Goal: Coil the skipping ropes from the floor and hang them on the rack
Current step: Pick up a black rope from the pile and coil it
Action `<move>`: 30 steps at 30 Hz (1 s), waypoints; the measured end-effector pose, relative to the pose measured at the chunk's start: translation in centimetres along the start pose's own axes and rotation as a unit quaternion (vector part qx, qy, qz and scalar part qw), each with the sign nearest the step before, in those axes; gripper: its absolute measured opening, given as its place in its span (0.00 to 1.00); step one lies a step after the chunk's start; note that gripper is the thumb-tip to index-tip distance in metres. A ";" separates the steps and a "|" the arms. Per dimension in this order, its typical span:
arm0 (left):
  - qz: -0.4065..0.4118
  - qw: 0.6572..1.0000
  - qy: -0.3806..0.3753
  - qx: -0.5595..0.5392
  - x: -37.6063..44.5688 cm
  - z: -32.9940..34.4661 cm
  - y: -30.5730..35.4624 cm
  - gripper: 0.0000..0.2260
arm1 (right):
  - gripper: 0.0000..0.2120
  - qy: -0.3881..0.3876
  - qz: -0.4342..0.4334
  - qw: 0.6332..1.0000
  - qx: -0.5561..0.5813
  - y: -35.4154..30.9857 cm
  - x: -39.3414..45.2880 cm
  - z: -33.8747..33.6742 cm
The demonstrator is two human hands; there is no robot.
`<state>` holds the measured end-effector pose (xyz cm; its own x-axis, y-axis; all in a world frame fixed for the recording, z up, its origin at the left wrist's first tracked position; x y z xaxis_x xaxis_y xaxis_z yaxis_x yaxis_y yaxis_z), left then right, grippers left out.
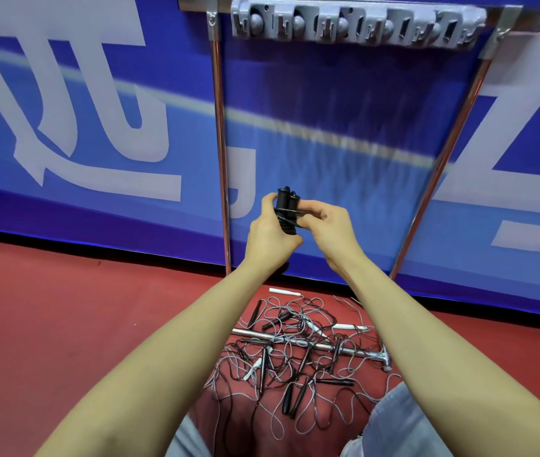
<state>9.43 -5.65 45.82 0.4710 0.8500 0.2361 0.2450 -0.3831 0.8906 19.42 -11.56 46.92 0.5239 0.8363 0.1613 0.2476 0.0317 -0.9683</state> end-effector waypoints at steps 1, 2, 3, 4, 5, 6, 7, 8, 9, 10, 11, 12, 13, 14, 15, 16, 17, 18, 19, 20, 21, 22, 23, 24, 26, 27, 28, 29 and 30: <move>-0.001 1.000 -0.006 -0.005 0.0 0.0 -0.1 0.33 | 0.20 -0.010 -0.003 1.000 -0.001 0.0 0.0 0.0; -0.002 1.000 -0.009 -0.008 0.1 -0.1 -0.2 0.35 | 0.21 -0.019 -0.006 1.000 -0.002 -0.1 -0.1 0.0; -0.002 1.000 -0.010 -0.012 0.1 -0.2 -0.3 0.38 | 0.21 -0.025 -0.007 1.000 -0.003 -0.2 -0.1 0.0; -0.002 1.000 -0.012 -0.020 0.1 -0.3 -0.2 0.40 | 0.21 -0.028 -0.009 1.000 -0.004 -0.3 0.0 -0.1; -0.004 0.999 -0.017 -0.037 0.1 -0.3 -0.2 0.42 | 0.22 -0.030 -0.012 0.999 -0.004 -0.5 0.0 -0.2; -0.008 0.998 -0.021 -0.060 0.2 -0.3 -0.1 0.43 | 0.23 -0.033 -0.019 0.999 -0.009 -0.8 0.0 -0.3; -0.011 0.996 -0.025 -0.083 0.2 -0.4 0.0 0.43 | 0.24 -0.040 -0.029 0.999 -0.018 -1.1 -0.1 -0.2; -0.011 0.995 -0.025 -0.096 0.3 -0.5 0.0 0.41 | 0.24 -0.048 -0.039 0.997 -0.035 -1.3 -0.3 -0.1; -0.007 0.995 -0.020 -0.098 0.4 -0.7 0.1 0.39 | 0.23 -0.055 -0.048 0.996 -0.055 -1.4 -0.4 0.0; -0.001 0.996 -0.012 -0.086 0.4 -0.9 0.3 0.37 | 0.20 -0.054 -0.051 0.994 -0.078 -1.3 -0.5 0.0; 0.004 0.998 -0.001 -0.057 0.5 -1.1 0.4 0.34 | 0.17 -0.043 -0.043 0.994 -0.094 -1.0 -0.4 -0.2; 0.005 1.000 0.010 -0.011 0.6 -1.4 0.6 0.31 | 0.12 -0.024 -0.024 0.995 -0.098 -0.7 -0.4 -0.6; 0.008 0.999 0.019 0.048 0.6 -1.6 0.8 0.27 | 0.07 -0.005 0.004 0.996 -0.090 -0.3 -0.4 -1.0; 0.020 0.993 0.023 0.114 0.6 -1.6 1.0 0.23 | 0.04 0.009 0.030 0.996 -0.080 0.1 -0.3 -1.3; 0.039 0.983 0.024 0.175 0.5 -1.6 1.3 0.19 | 0.03 0.022 0.051 0.996 -0.073 0.3 -0.3 -1.4; 0.058 0.972 0.026 0.227 0.5 -1.5 1.6 0.15 | 0.02 0.033 0.061 0.995 -0.072 0.5 -0.4 -1.6; 0.071 0.959 0.031 0.272 0.6 -1.5 1.6 0.13 | 0.01 0.042 0.062 0.995 -0.067 0.5 -0.4 -1.6; 0.077 0.946 0.036 0.314 0.6 -1.4 1.5 0.12 | 0.02 0.046 0.057 0.996 -0.058 0.4 -0.5 -1.6; 0.082 0.931 0.038 0.353 0.7 -1.3 1.4 0.11 | 0.04 0.043 0.052 0.997 -0.047 0.3 -0.6 -1.5; 0.085 0.917 0.037 0.389 0.8 -1.2 1.4 0.11 | 0.06 0.036 0.050 0.997 -0.036 0.3 -0.7 -1.4; 0.087 0.904 0.035 0.417 0.9 -1.2 1.2 0.11 | 0.06 0.029 0.051 0.998 -0.026 0.3 -0.7 -1.3; 0.088 0.894 0.034 0.438 0.9 -1.2 1.2 0.12 | 0.06 0.025 0.052 0.998 -0.019 0.3 -0.8 -1.3; 0.091 0.884 0.032 0.457 1.0 -1.2 1.0 0.12 | 0.05 0.024 0.051 0.998 -0.014 0.2 -0.8 -1.3; 0.100 0.873 0.034 0.476 1.0 -1.2 0.9 0.13 | 0.05 0.027 0.047 0.998 -0.020 0.1 -0.7 -1.4; 0.138 0.843 0.064 0.517 0.8 -1.1 1.1 0.15 | 0.06 0.042 0.026 0.996 -0.068 -0.2 -0.5 -1.5; 0.151 0.829 0.079 0.533 0.8 -1.0 1.3 0.17 | 0.05 0.048 0.015 0.994 -0.093 -0.3 -0.4 -1.4; 0.158 0.816 0.090 0.549 0.9 -1.0 1.3 0.18 | 0.05 0.050 0.007 0.993 -0.111 -0.3 -0.4 -1.3; 0.160 0.808 0.097 0.558 1.0 -1.1 1.3 0.19 | 0.06 0.049 0.003 0.991 -0.122 -0.2 -0.4 -1.2; 0.155 0.807 0.096 0.562 1.1 -1.1 1.1 0.20 | 0.07 0.045 0.001 0.990 -0.130 0.0 -0.4 -1.1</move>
<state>9.24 -4.75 47.53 0.5439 0.6490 0.5319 0.8051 -0.5823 -0.1128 20.11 -12.55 47.09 0.5922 0.7836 0.1877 0.4424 -0.1216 -0.8885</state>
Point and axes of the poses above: each hand's wrist, its own x-axis towards the middle knuckle, its own z-axis out of the palm, y = z × x, the point moved 8 cm from there along x, towards the middle knuckle, and after that the axes turned 7 degrees about -x, right-handed, at the moved point
